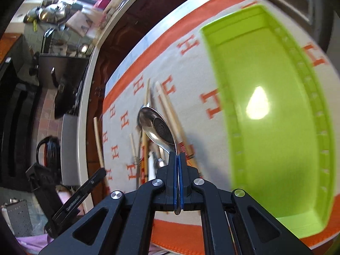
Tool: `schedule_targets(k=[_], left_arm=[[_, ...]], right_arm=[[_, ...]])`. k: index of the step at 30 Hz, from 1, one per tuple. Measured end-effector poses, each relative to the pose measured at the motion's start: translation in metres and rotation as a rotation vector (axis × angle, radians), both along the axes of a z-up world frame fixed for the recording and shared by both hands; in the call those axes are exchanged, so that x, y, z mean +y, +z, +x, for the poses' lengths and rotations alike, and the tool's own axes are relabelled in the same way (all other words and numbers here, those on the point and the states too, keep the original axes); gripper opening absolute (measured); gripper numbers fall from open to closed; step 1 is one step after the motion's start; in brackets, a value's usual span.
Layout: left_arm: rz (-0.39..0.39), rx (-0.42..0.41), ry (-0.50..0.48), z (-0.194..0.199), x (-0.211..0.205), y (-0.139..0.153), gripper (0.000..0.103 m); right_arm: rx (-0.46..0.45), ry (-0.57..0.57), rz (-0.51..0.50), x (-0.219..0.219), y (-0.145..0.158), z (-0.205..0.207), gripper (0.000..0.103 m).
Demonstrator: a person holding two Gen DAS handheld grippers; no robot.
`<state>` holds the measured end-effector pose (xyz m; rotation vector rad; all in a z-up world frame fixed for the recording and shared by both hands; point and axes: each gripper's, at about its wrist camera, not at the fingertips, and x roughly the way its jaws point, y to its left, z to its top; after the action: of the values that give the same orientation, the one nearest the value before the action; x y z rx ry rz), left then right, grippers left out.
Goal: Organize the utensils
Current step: 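Carry the metal spoon into the green tray and open the right gripper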
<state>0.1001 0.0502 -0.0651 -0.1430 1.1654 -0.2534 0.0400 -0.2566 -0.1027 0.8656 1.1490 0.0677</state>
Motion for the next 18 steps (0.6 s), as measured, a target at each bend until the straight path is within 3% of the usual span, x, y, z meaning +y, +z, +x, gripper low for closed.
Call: schedule_targets(k=[4, 8, 13, 18], left_arm=[[-0.031, 0.008, -0.112, 0.0, -0.054, 0.009, 0.003], [-0.038, 0.017, -0.204, 0.002, -0.109, 0.011, 0.003], [-0.032, 0.034, -0.282, 0.006, -0.17, 0.006, 0.003], [-0.018, 0.063, -0.315, 0.011, -0.209, -0.006, 0.003]], right_arm=[[0.017, -0.117, -0.106, -0.042, 0.006, -0.022, 0.001], [0.059, -0.178, -0.146, -0.069, 0.0, -0.042, 0.002], [0.111, -0.199, -0.194, -0.081, -0.005, -0.074, 0.002], [0.087, -0.208, -0.233, -0.079, 0.004, -0.096, 0.013]])
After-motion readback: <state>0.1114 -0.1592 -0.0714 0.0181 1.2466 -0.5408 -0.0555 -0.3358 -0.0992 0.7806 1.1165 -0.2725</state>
